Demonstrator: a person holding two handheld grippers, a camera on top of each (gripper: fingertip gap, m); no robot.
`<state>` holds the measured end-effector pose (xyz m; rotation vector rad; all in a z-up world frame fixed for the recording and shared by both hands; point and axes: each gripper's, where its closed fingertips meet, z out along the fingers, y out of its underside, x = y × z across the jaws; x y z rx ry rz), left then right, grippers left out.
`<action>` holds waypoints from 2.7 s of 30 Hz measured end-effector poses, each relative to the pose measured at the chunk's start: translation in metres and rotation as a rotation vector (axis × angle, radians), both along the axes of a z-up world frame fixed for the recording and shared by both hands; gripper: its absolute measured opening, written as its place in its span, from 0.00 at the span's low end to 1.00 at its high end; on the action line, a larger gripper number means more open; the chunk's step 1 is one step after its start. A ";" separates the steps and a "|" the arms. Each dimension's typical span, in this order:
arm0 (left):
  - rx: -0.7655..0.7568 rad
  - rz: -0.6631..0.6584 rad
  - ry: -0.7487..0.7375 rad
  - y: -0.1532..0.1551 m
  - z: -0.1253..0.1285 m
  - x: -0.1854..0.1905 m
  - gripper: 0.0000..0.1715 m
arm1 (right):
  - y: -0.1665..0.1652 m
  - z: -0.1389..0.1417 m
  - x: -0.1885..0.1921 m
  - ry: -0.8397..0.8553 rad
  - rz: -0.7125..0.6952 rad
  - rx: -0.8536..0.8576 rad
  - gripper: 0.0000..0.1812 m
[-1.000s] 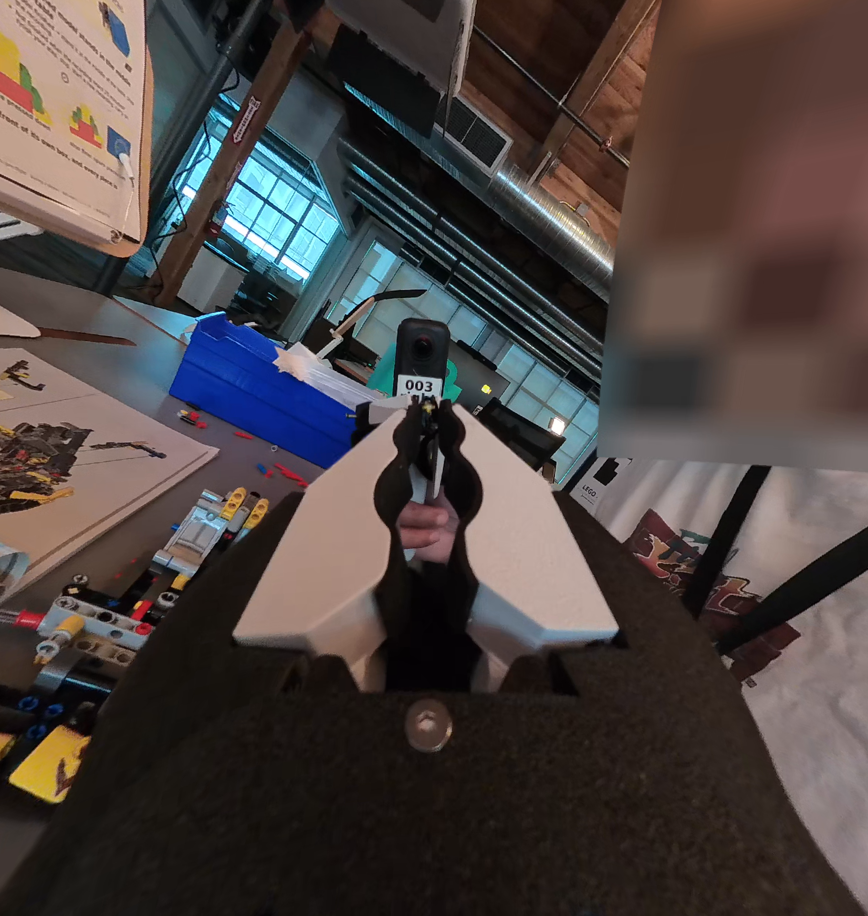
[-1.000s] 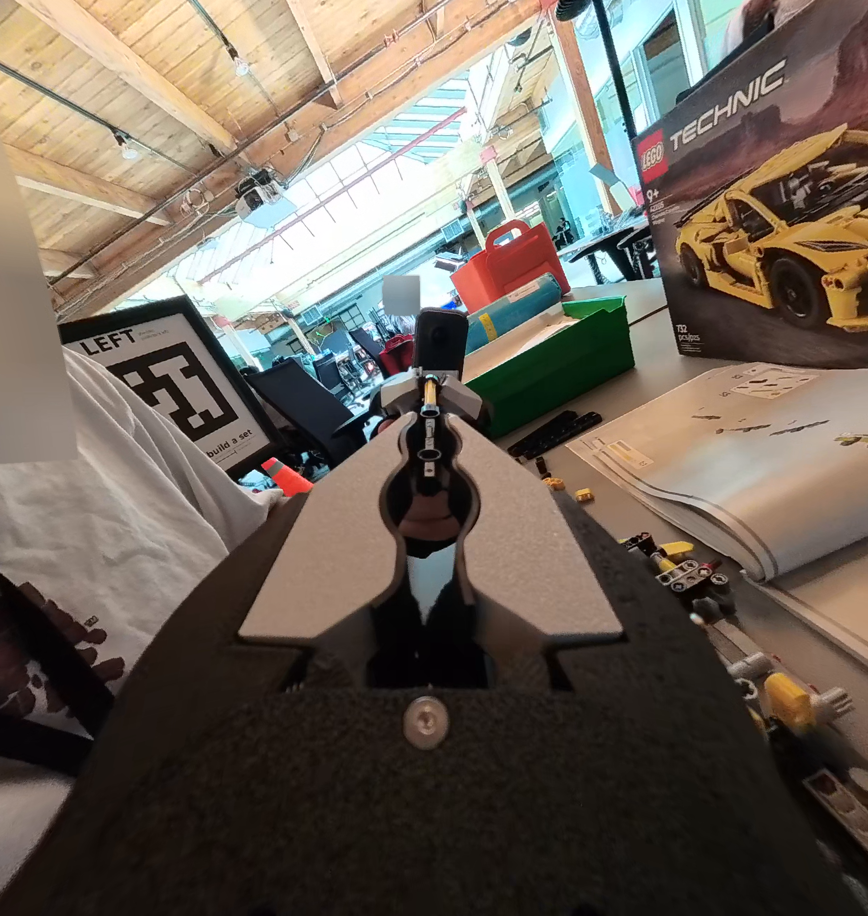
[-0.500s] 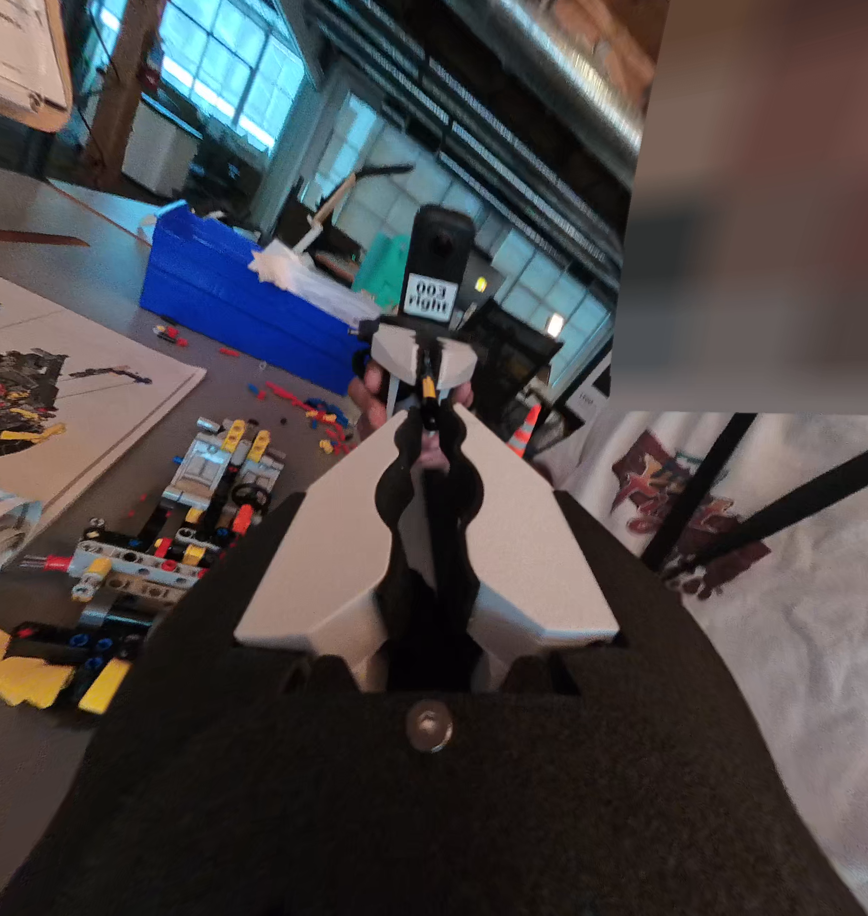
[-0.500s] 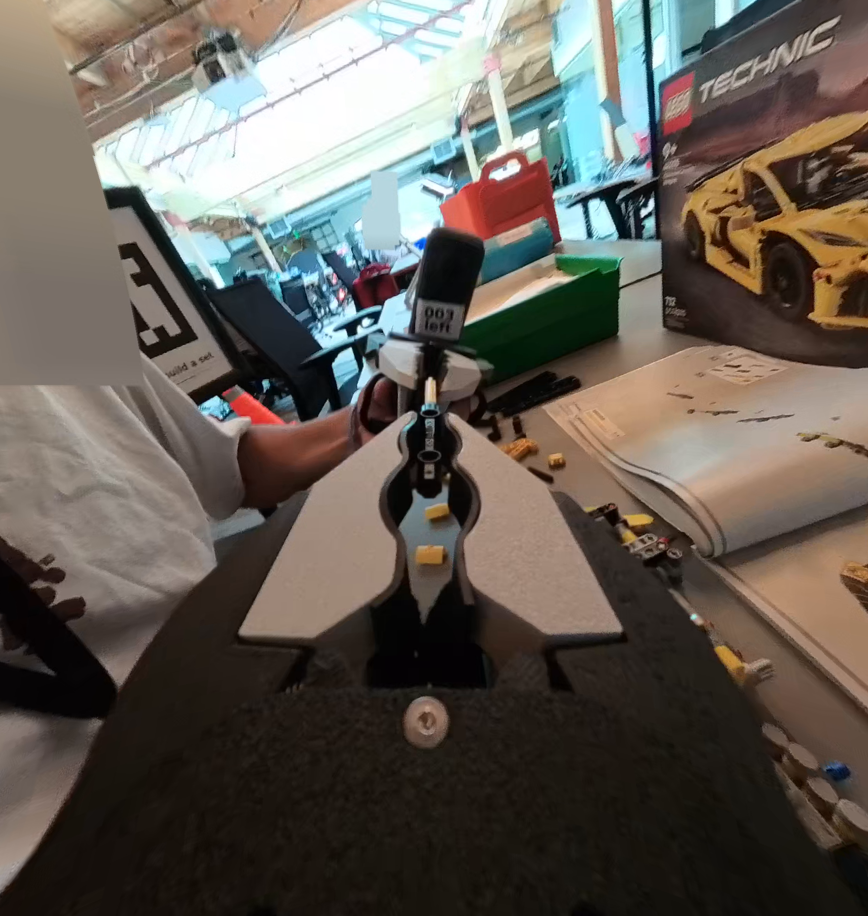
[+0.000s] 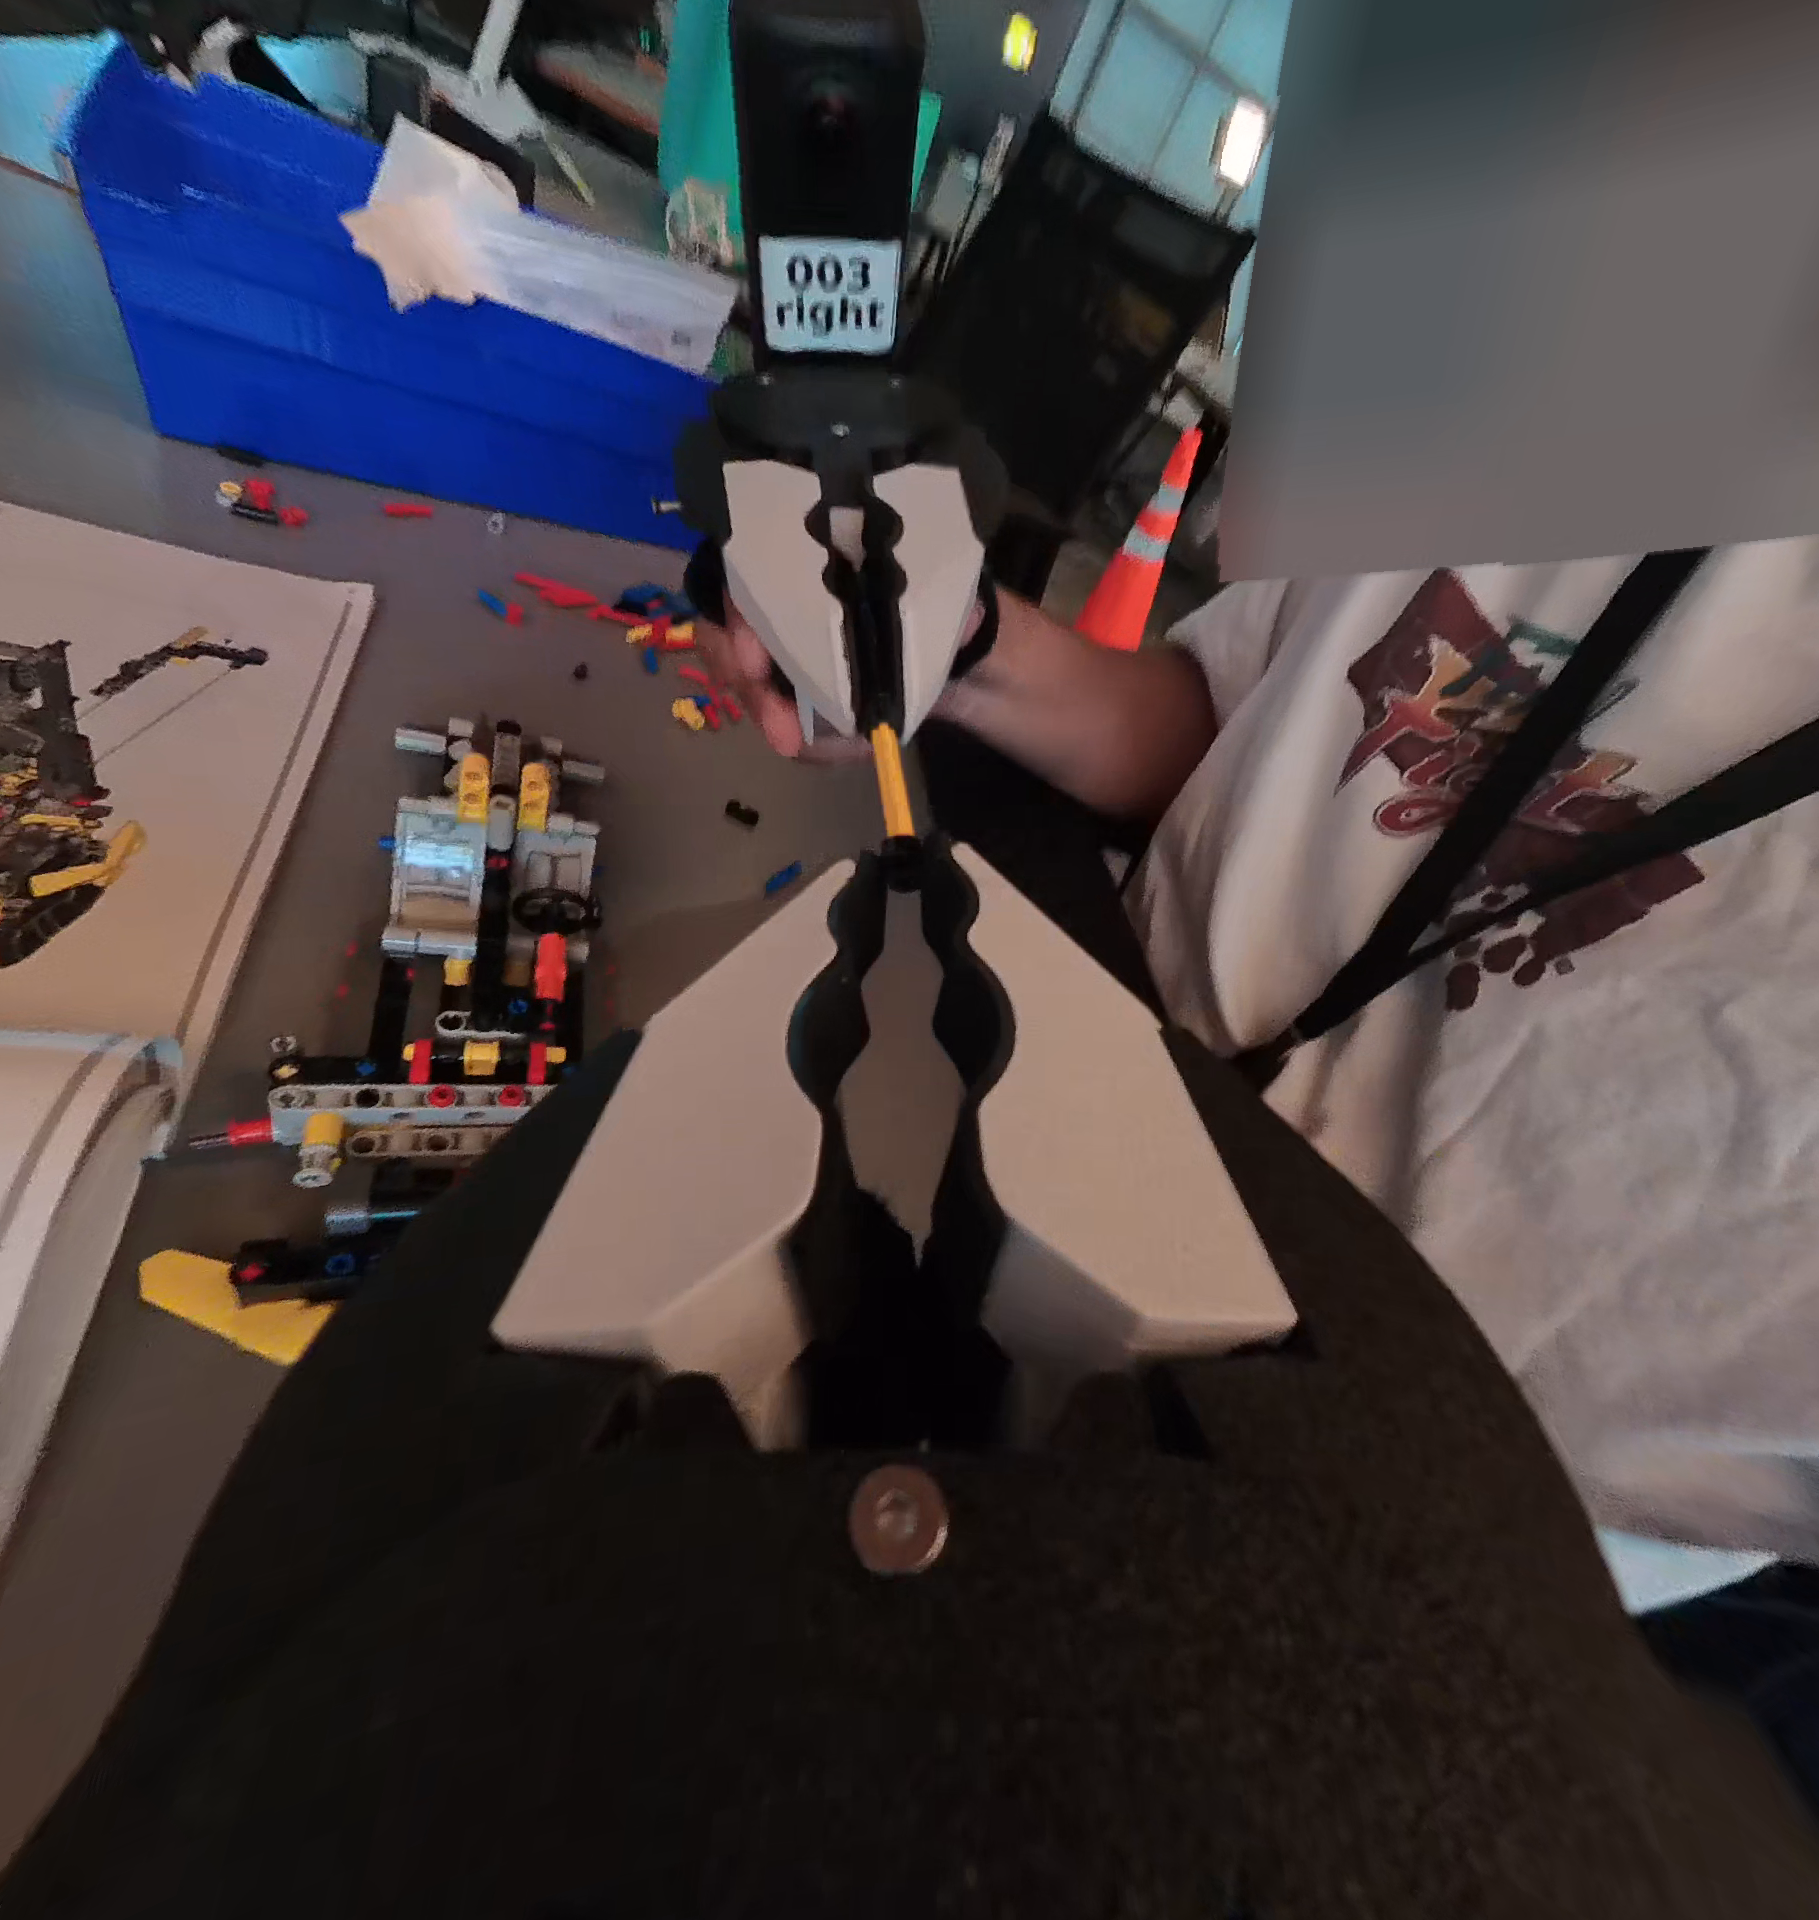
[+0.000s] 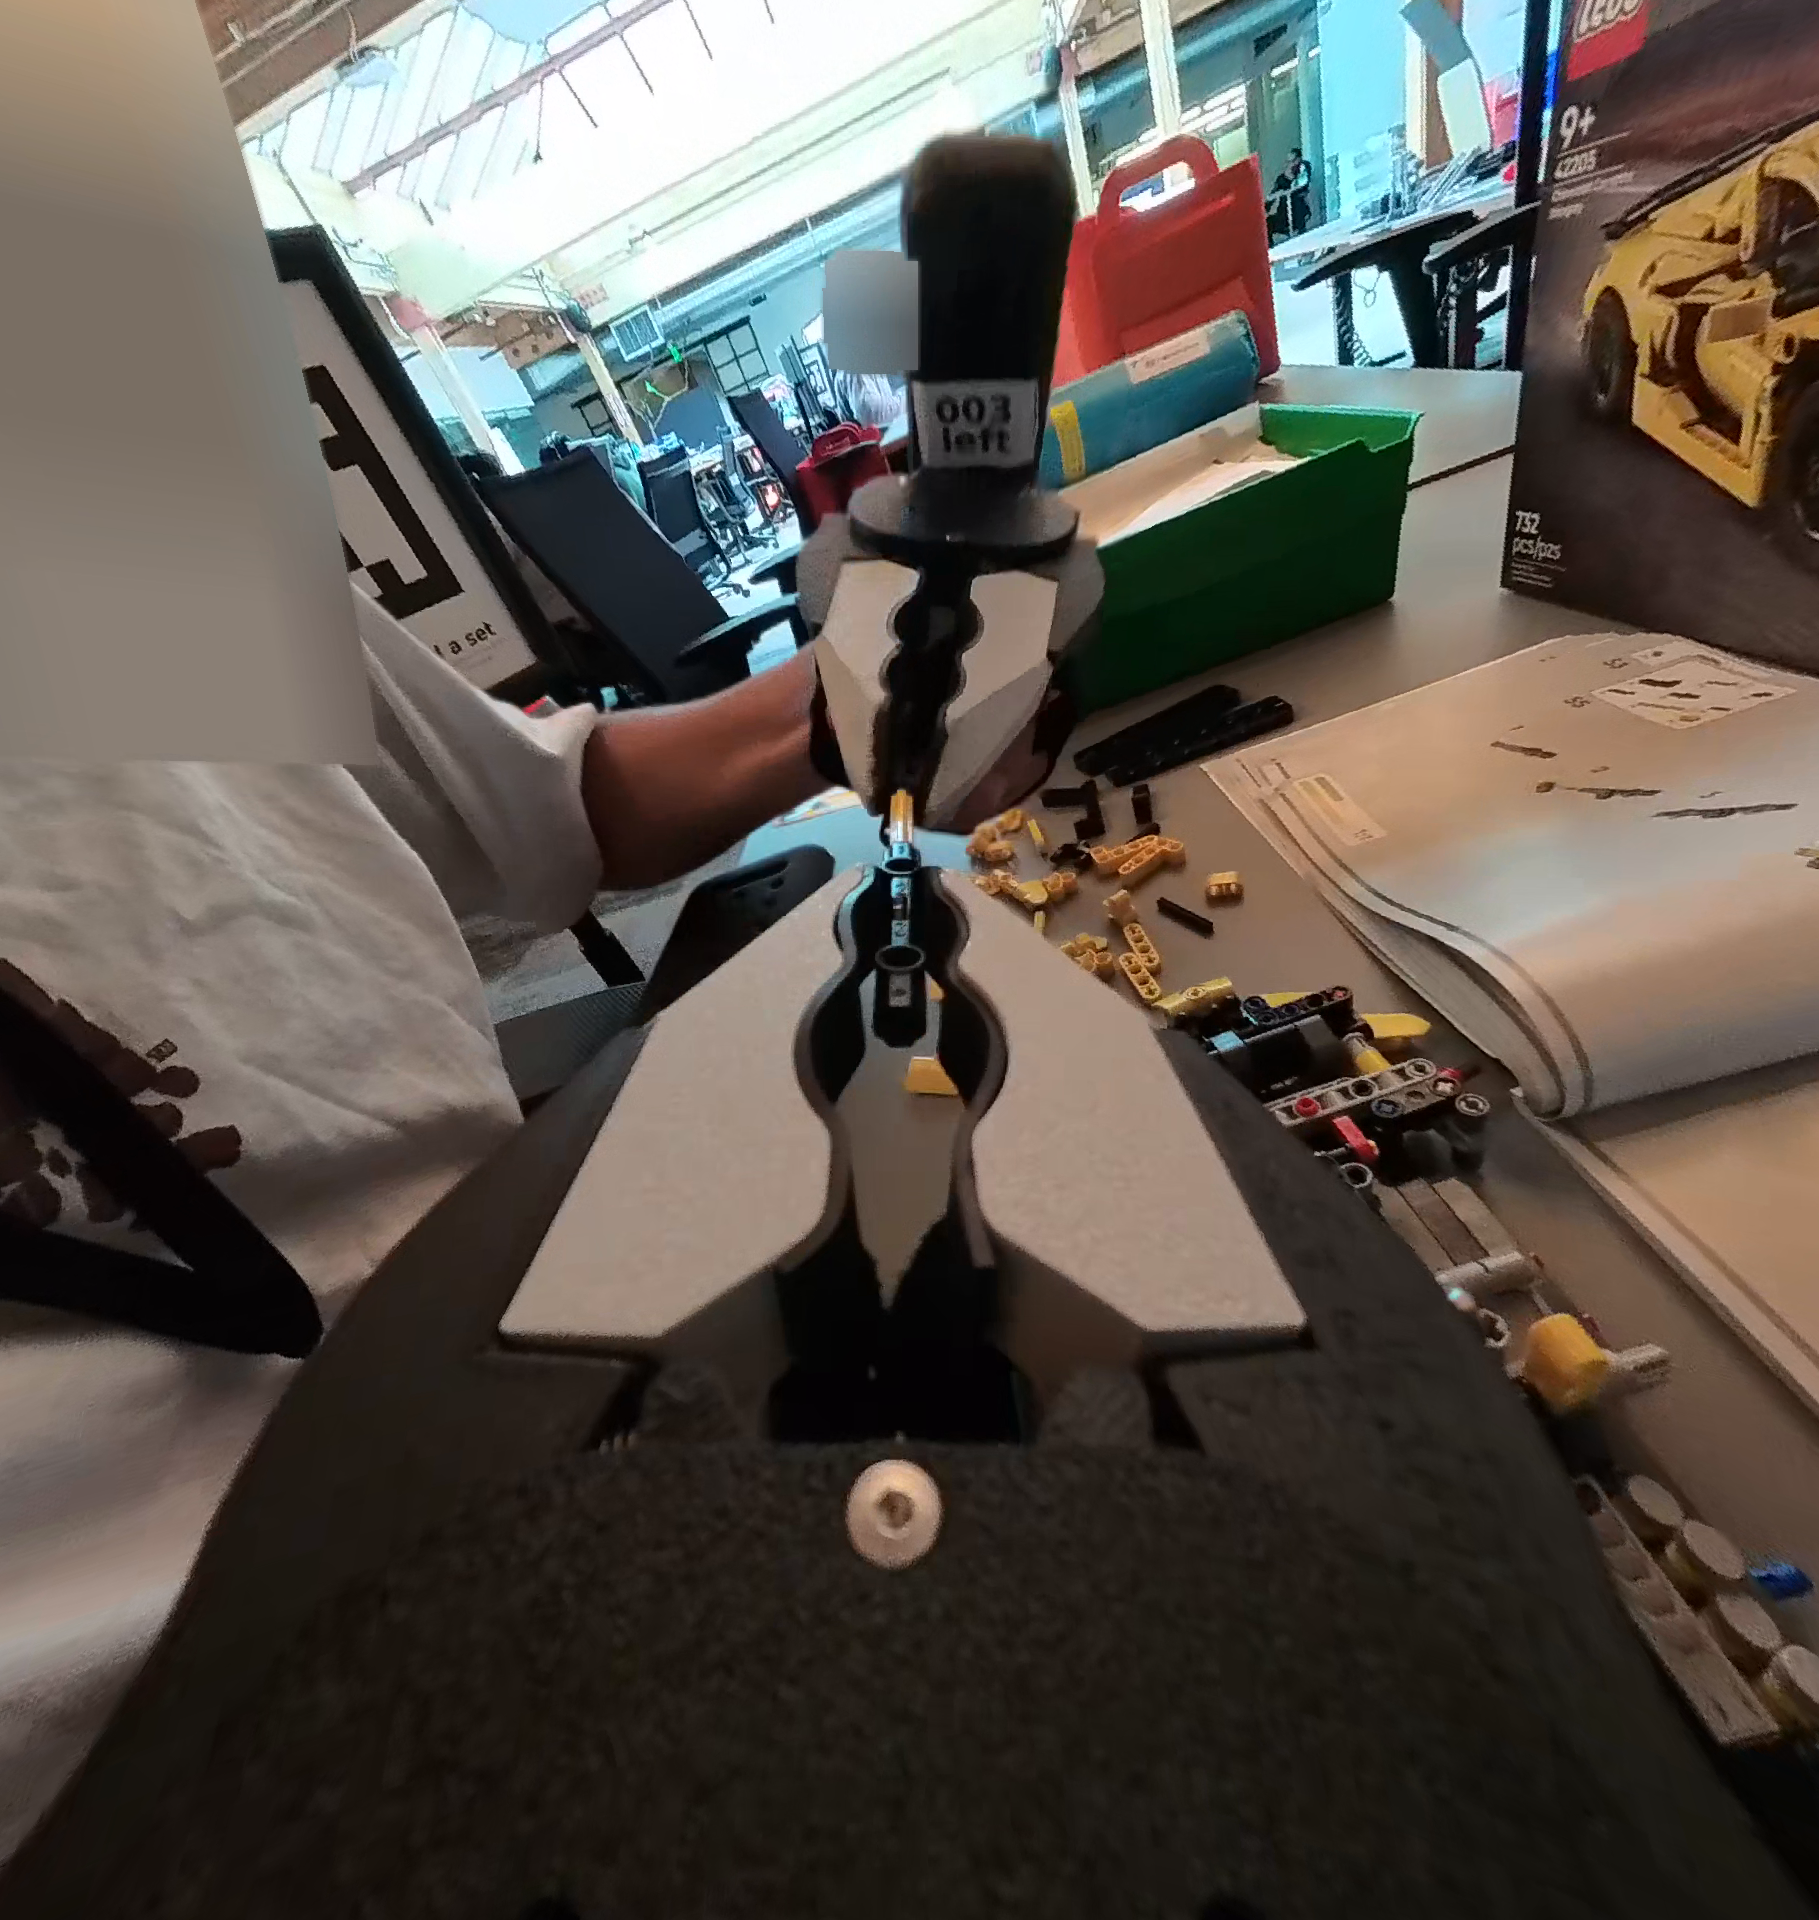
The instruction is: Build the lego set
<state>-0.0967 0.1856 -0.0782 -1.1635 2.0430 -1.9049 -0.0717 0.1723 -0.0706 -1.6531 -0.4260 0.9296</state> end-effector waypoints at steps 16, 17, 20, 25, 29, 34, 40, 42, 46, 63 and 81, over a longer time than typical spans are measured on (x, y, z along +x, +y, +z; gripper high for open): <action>0.463 -0.182 0.053 0.000 -0.004 -0.005 0.03 | -0.003 0.000 -0.005 -0.126 -0.042 0.126 0.04; 0.466 -0.182 0.053 0.000 -0.004 -0.006 0.03 | -0.003 -0.001 -0.005 -0.121 -0.043 0.125 0.03; 0.483 -0.177 0.056 0.001 -0.005 -0.007 0.03 | -0.002 -0.001 -0.006 -0.118 -0.047 0.129 0.03; 0.634 -0.206 0.097 0.004 -0.024 -0.012 0.03 | 0.001 -0.016 -0.012 -0.226 -0.042 0.093 0.04; 0.701 -0.227 0.116 0.006 -0.034 -0.014 0.03 | 0.003 -0.024 -0.015 -0.264 -0.041 0.077 0.04; 0.549 -0.170 0.074 0.001 -0.014 -0.005 0.03 | 0.000 -0.008 -0.006 -0.065 -0.029 0.078 0.04; 0.170 0.050 -0.048 0.000 0.014 0.027 0.06 | 0.000 0.015 0.021 0.194 -0.070 0.099 0.03; 0.067 0.081 -0.080 -0.004 0.016 0.032 0.07 | 0.001 0.012 0.021 0.187 -0.075 0.099 0.03; -0.013 0.136 -0.110 -0.001 0.014 0.036 0.08 | 0.004 0.010 0.023 0.186 -0.094 0.101 0.03; 0.521 0.018 0.145 -0.084 -0.097 -0.006 0.12 | -0.053 -0.012 0.077 0.122 -0.384 0.104 0.03; 0.774 -0.017 0.274 -0.112 -0.144 0.007 0.14 | -0.061 -0.005 0.066 0.138 -0.330 0.132 0.03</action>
